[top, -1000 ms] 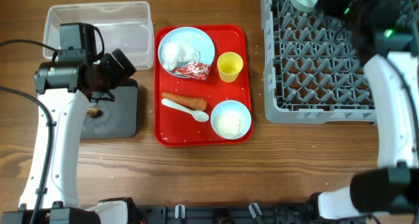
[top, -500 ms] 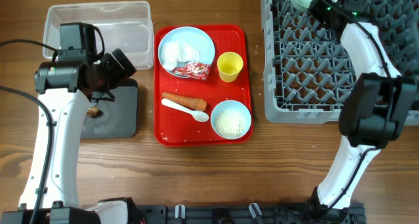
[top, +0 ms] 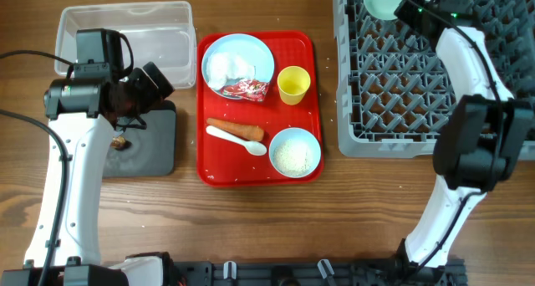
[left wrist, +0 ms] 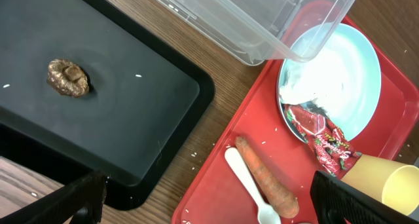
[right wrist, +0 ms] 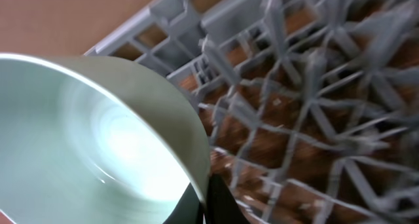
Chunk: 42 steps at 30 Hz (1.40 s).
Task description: Sort waste into correct bins and load items into the dishwasher rack
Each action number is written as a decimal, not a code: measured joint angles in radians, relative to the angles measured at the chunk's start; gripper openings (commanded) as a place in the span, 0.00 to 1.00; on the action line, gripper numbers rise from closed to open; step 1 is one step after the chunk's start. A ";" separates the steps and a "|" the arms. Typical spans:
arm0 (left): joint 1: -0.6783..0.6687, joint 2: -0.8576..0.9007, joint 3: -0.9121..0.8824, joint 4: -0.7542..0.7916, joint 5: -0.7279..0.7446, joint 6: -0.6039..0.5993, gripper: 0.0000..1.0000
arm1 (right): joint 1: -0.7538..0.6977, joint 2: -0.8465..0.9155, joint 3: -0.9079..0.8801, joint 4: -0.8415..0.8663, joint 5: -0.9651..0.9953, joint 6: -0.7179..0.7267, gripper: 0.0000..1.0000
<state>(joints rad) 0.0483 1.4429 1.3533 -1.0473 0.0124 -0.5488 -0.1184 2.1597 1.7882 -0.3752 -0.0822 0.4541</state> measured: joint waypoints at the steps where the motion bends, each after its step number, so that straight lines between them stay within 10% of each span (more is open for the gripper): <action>1: 0.000 0.000 0.000 0.000 0.000 0.000 1.00 | 0.003 -0.023 0.000 -0.016 0.031 -0.020 0.04; 9: 0.000 0.000 0.000 0.000 0.000 0.000 1.00 | 0.288 -0.199 0.000 -0.104 0.856 -0.284 0.04; 16: 0.000 0.000 0.000 0.000 0.000 0.000 1.00 | 0.396 -0.129 0.000 -0.103 1.149 -0.546 0.04; 42: 0.000 0.000 0.000 0.000 0.000 0.000 1.00 | 0.360 0.116 -0.003 0.308 1.183 -0.836 0.04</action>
<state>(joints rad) 0.0483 1.4429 1.3533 -1.0470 0.0124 -0.5488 0.2417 2.2761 1.7847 -0.0673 1.1011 -0.3817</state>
